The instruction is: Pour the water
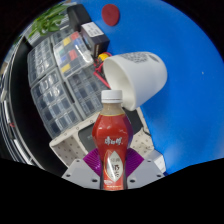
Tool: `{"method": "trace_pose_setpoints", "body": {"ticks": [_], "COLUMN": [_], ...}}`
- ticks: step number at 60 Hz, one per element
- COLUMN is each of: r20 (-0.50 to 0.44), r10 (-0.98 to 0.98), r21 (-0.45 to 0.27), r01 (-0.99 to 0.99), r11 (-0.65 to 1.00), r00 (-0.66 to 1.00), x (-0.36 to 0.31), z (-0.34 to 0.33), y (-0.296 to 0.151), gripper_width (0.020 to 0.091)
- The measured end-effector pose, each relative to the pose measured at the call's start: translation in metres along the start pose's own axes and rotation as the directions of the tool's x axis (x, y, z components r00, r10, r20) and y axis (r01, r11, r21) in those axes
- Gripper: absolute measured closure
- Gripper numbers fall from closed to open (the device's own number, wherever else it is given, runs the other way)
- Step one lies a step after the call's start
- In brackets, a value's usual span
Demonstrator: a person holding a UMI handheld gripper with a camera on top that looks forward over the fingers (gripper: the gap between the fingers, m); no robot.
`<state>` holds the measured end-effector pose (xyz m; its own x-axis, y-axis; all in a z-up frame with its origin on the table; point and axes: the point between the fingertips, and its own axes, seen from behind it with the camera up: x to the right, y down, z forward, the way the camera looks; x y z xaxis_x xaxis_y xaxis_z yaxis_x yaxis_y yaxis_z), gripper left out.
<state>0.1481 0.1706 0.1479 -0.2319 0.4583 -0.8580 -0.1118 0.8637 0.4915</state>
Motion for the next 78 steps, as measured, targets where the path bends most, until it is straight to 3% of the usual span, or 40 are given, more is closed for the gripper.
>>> {"method": "trace_pose_setpoints", "body": {"ticks": [12, 23, 31, 40, 47, 53, 63, 68, 78], "r20": [-0.015, -0.023, 0.036, 0.031, -0.051, -0.171, -0.284, -0.335, -0.344], "r10": [0.017, -0.337, -0.64, -0.919, -0.998, -0.969, -0.914, -0.881, -0.847], "r21": [-0.01, -0.089, -0.09, -0.005, 0.038, 0.033, 0.039, -0.015, -0.112], "r01": [-0.018, 0.334, 0.641, 0.919, 0.999, 0.982, 0.949, 0.936, 0.913], "r11": [1.0, 0.938, 0.763, 0.394, 0.021, -0.187, -0.312, -0.351, -0.393], "r00": [1.0, 0.941, 0.767, 0.394, 0.023, -0.179, -0.289, -0.335, -0.406], "x": [-0.001, -0.031, -0.084, -0.14, -0.163, -0.185, -0.19, -0.178, -0.137], "z": [-0.008, -0.018, -0.027, -0.036, -0.041, -0.048, -0.061, -0.063, -0.052], "y": [-0.004, 0.018, 0.024, 0.001, -0.041, -0.089, -0.186, -0.23, -0.283], "gripper_width": [0.0837, 0.0838, 0.0836, 0.0833, 0.0833, 0.0832, 0.0833, 0.0834, 0.0835]}}
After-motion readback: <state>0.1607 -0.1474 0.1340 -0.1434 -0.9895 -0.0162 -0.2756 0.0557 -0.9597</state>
